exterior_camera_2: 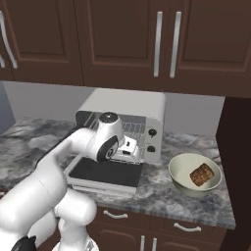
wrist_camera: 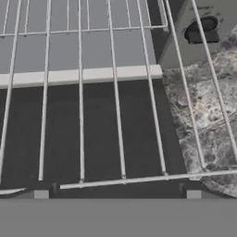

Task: Pick up the heated bread from the toaster oven and place it in the bowl. Then move the bread bowl to the dining counter.

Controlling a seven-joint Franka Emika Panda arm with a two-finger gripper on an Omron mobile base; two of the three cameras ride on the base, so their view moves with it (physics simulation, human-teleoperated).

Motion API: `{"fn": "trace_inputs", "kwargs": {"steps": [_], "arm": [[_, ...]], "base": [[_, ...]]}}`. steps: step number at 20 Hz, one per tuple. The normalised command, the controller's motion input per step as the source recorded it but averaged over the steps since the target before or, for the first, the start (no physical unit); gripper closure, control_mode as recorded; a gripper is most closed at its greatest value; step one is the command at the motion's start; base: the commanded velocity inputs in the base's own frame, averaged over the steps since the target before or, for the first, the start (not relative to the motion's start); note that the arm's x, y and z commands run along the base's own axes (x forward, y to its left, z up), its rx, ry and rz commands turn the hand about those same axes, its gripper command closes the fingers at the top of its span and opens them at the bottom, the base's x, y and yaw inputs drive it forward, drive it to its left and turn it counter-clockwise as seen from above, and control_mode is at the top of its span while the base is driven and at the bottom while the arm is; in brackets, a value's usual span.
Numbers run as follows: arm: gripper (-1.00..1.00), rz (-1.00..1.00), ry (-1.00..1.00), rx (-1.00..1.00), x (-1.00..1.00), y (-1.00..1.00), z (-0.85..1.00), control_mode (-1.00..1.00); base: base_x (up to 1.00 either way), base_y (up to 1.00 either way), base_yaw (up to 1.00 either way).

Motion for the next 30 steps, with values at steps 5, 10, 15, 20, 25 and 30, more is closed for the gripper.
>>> {"fn": "trace_inputs", "kwargs": {"steps": [5, 10, 15, 20, 25, 30], "arm": [[-1.00, -0.02, -0.37, 0.03, -0.54, 0.37, 0.77, -1.00], [-1.00, -0.02, -0.11, -0.07, -0.02, 1.00, 0.53, -1.00], [-1.00, -0.03, 0.02, -0.11, 0.00, 0.70, 0.09, -1.00], [-1.00, 0.00, 0.00, 0.00, 0.00, 0.03, 0.00, -1.00], [-1.00, -0.01, 0.00, 0.00, 0.25, 0.14, 0.00, -1.00], [-1.00, 0.00, 0.00, 0.00, 0.43, 0.20, 0.05, -1.00]], "base": [[0.00, 0.00, 0.00], [0.00, 0.00, 0.00], [0.00, 0.00, 0.00], [0.00, 0.00, 0.00], [0.00, 0.00, 0.00], [0.00, 0.00, 0.00]]}}
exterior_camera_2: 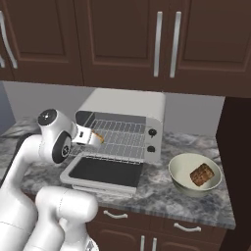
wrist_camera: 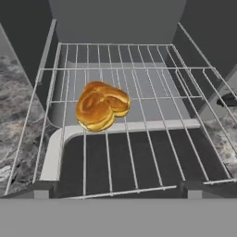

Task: Pick up the heated bread from the toaster oven and place it in the bowl. Then move the bread bowl to the dining counter.

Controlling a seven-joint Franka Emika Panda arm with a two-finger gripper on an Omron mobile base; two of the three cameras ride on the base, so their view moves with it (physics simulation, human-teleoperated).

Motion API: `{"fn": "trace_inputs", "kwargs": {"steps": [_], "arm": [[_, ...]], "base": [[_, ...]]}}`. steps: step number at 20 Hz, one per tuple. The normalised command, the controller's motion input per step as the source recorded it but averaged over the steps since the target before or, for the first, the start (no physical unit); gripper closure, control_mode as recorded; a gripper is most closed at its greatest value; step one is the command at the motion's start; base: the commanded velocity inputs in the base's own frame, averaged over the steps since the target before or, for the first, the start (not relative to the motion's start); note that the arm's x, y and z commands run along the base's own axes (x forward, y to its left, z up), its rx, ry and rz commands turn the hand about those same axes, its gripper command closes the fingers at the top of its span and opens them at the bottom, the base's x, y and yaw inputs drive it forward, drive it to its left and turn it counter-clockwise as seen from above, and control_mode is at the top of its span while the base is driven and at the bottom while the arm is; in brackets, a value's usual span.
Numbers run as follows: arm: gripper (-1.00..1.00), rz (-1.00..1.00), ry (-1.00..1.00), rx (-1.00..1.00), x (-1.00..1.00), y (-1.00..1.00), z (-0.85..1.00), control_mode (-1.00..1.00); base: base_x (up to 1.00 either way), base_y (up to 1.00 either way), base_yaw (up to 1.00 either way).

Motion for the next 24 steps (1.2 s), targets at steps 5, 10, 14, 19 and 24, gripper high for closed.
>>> {"fn": "trace_inputs", "kwargs": {"steps": [5, 10, 14, 19, 24], "arm": [[-1.00, 0.00, 0.00, 0.00, 0.50, 0.24, 0.00, -1.00], [-1.00, 0.00, 0.01, 0.00, 0.51, 0.01, 0.00, -1.00], [-1.00, 0.00, 0.04, 0.00, 0.48, 0.00, 0.00, -1.00], [-1.00, 0.00, 0.06, 0.00, 0.29, 0.00, -0.17, -1.00], [-1.00, 0.00, 0.06, 0.00, 0.07, 0.00, -0.24, -1.00]], "base": [[0.00, 0.00, 0.00], [0.00, 0.00, 0.00], [0.00, 0.00, 0.00], [0.00, 0.00, 0.00], [0.00, 0.00, 0.00]]}}
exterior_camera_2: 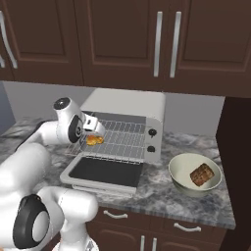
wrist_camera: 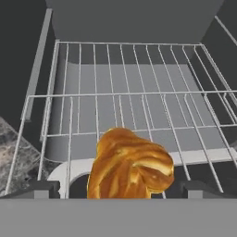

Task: Pick up the heated bread from the toaster oven and place it in the bowl. Then move the bread bowl to the dining counter.

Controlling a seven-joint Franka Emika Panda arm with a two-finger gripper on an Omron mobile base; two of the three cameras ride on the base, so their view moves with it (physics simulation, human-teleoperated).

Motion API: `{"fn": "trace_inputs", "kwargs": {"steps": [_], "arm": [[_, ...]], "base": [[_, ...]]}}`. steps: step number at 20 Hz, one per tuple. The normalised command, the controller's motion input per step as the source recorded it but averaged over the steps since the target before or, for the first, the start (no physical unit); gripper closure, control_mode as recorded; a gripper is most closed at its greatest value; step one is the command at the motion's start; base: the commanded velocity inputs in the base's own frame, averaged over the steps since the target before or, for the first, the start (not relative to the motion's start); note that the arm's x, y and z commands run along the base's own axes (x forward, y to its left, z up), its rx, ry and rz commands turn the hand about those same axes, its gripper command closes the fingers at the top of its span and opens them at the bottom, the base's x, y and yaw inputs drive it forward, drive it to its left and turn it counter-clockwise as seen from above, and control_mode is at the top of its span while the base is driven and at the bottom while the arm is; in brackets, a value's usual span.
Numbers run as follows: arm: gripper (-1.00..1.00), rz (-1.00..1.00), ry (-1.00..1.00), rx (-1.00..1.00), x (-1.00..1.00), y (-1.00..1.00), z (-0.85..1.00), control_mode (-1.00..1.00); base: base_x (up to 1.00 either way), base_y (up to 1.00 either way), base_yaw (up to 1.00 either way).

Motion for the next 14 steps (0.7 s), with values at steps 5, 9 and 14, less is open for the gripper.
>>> {"fn": "trace_inputs", "kwargs": {"steps": [5, 9, 14], "arm": [[-1.00, 0.00, 0.06, 0.00, 0.00, -0.15, -0.34, -1.00], [-1.00, 0.00, 0.05, 0.00, 0.00, -0.03, -0.21, -1.00], [1.00, 0.00, 0.03, 0.00, 0.00, 0.00, -0.05, -1.00]], "base": [[0.00, 0.00, 0.00], [0.00, 0.00, 0.00], [0.00, 0.00, 0.00]]}}
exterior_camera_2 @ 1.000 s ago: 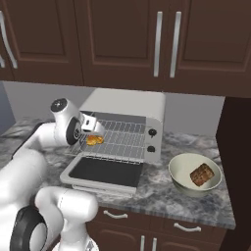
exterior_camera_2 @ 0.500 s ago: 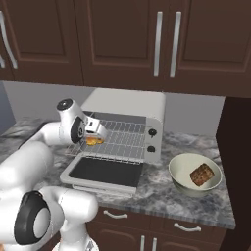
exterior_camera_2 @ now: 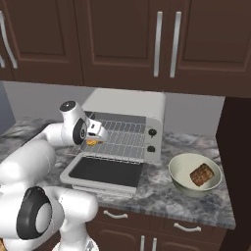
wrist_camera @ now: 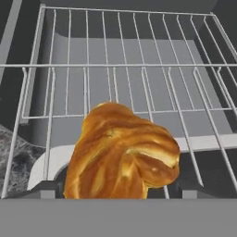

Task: Pick up the heated bread from the toaster oven and place it in the bowl. Then move the bread bowl to the dining counter.

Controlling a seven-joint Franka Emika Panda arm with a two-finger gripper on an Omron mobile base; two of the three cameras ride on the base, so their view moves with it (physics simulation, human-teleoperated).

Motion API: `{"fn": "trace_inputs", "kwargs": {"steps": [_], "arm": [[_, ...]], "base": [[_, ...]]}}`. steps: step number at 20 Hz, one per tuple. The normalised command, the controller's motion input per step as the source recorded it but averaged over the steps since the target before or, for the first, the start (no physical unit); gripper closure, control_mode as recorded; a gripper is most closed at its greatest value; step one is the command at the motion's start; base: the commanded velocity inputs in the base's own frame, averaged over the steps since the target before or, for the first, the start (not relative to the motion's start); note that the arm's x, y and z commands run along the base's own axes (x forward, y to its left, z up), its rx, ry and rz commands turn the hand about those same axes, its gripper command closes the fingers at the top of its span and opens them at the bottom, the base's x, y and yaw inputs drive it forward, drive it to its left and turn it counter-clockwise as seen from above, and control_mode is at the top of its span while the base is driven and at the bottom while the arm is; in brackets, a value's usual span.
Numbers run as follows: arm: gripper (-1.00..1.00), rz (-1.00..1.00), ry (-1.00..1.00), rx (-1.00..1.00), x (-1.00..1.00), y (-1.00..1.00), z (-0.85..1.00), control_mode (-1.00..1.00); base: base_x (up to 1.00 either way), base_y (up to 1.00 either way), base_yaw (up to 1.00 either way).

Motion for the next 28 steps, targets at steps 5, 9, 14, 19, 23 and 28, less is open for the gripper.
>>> {"fn": "trace_inputs", "kwargs": {"steps": [5, 9, 14, 19, 23, 28], "arm": [[1.00, 0.00, 0.00, 0.00, -0.17, -0.01, 0.00, -1.00], [1.00, 0.00, -0.01, 0.00, -0.52, -0.15, 0.00, -1.00], [1.00, -0.11, -0.02, 0.05, -0.75, -0.47, 0.27, -1.00], [1.00, -0.16, -0.06, 0.17, -0.58, -0.95, 0.51, -1.00], [1.00, -0.19, -0.07, 0.18, -0.41, -1.00, 0.40, -1.00], [1.00, -0.16, 0.01, 0.18, 0.02, -1.00, 0.23, -1.00]], "base": [[0.00, 0.00, 0.00], [0.00, 0.00, 0.00], [0.00, 0.00, 0.00], [0.00, 0.00, 0.00], [0.00, 0.00, 0.00], [0.00, 0.00, 0.00]]}}
